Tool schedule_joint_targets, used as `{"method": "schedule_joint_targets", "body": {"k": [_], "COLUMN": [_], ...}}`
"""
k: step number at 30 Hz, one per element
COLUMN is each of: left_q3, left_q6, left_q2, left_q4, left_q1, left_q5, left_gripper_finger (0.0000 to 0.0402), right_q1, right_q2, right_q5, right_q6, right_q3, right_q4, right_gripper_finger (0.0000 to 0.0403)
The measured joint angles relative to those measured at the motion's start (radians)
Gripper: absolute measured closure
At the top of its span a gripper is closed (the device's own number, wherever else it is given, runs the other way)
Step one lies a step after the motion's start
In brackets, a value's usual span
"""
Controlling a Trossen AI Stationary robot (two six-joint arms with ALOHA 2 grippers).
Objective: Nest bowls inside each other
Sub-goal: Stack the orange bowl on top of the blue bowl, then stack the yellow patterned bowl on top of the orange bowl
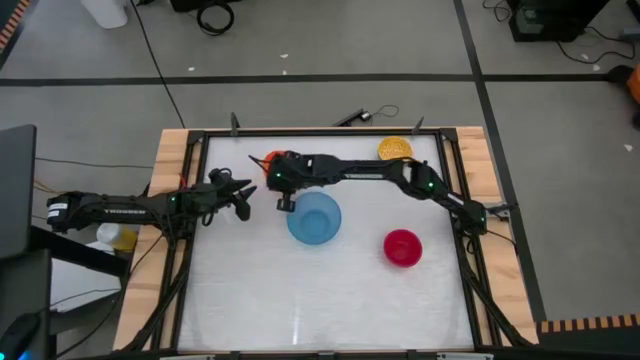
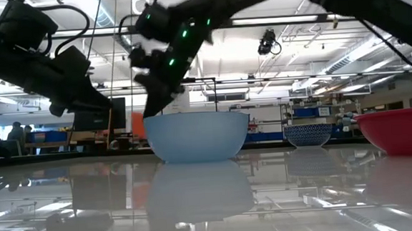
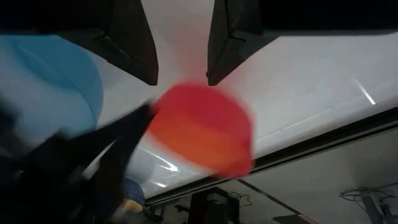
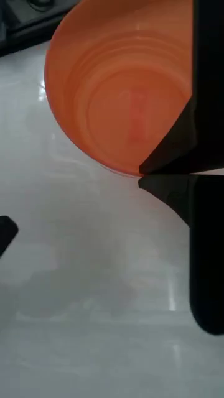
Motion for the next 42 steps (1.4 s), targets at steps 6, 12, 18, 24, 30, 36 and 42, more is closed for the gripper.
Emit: {"method": "schedule_joint_targets", "body": {"k": [6,12,18,24,30,36,42], "left_q3": [0.001,0.001,0.001,0.001,0.001,0.001,0.001], "left_q6": [-0.009,-0.041,-0.028,-0.026,-0.049,-0.064,-0.075], "left_q2": [0.0,0.0,0.0,0.0,0.0,0.0,0.0], "left_q4": [-0.03,-0.056,-0.059,-0.059,-0.059,-0.05,-0.051], "left_q1": [0.0,-0.006,-0.007,-0.007,-0.007,-0.006,-0.011], "left_q5": [0.0,0.0,0.0,0.0,0.0,0.0,0.0], "left_gripper_finger": [0.026,0.026,0.026,0.026,0.026,0.026,0.026], "right_q1": [0.003,0.08,0.19,0.233,0.231,0.234,0.234], "right_q2": [-0.119,-0.225,-0.342,-0.408,-0.411,-0.415,-0.481], "right_q5": [-0.111,-0.16,-0.186,-0.18,0.0,0.0,-0.001], "right_q6": [-0.043,-0.064,-0.029,0.035,0.093,0.13,0.158], "right_q3": [0.0,-0.032,-0.209,-0.47,-0.617,-0.636,-0.636], "right_q4": [-0.249,-0.414,-0.355,-0.104,-0.033,0.016,0.01], "right_gripper_finger": [0.0401,0.0402,0.0402,0.0402,0.0393,0.0346,0.03]}}
